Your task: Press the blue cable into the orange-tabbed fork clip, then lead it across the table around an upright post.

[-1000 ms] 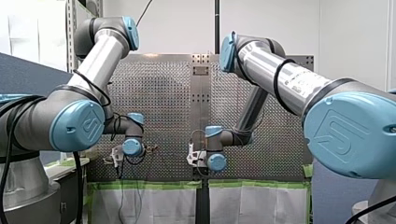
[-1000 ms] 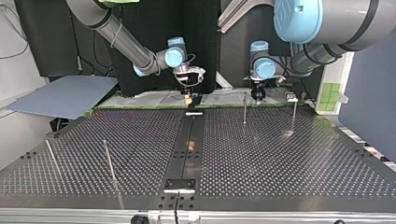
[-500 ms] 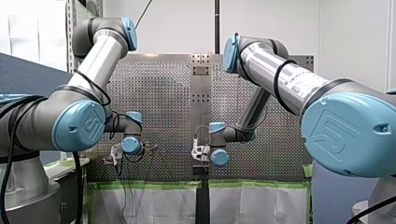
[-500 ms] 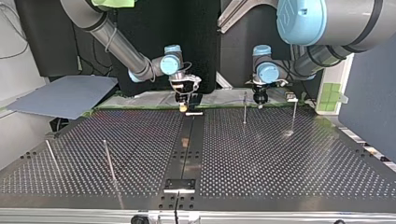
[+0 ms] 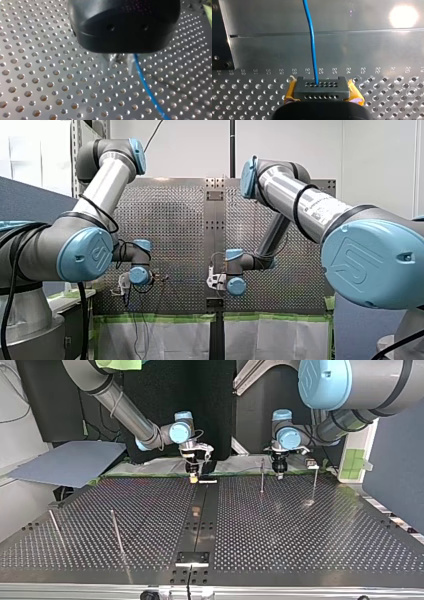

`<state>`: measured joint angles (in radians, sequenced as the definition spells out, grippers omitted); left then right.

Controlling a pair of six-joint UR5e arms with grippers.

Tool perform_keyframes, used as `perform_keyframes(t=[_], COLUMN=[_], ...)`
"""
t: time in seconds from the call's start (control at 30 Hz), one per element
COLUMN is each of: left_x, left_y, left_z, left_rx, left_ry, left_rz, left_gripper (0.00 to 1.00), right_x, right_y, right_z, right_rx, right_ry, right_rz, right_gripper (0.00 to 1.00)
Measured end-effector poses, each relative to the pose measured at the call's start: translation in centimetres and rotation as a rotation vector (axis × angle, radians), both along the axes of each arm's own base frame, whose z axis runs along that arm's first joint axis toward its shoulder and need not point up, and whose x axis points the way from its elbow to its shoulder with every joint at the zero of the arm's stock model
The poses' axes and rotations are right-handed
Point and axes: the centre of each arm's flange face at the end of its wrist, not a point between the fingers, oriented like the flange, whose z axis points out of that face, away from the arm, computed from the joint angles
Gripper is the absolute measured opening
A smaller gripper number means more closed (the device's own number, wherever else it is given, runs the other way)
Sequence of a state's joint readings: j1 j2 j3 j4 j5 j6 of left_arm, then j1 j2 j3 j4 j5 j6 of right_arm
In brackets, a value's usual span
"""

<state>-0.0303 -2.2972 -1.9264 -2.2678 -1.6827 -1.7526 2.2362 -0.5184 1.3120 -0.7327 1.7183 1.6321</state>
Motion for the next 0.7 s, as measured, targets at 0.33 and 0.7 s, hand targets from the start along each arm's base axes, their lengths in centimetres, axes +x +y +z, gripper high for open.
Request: perform_keyframes(t=[0.33,0.7], left_x=[-1.0,-5.3], left_y=[0.8,0.4], left_z=[-0.5,-2.5], left_rx=[0.019,0.012], left_ry=[0.077,0.209], left_rz=[0.055,0.014], left_gripper=[1.00,1.00], right_x=[-0.5,-0.9], right_y=[-0.6,-0.9], right_z=[0.1,0.0], right_rx=[-0.002,0.002], right_ry=[0.001,0.006], right_rz=[-0.010,-0.016], right_gripper=[0.00,0.00])
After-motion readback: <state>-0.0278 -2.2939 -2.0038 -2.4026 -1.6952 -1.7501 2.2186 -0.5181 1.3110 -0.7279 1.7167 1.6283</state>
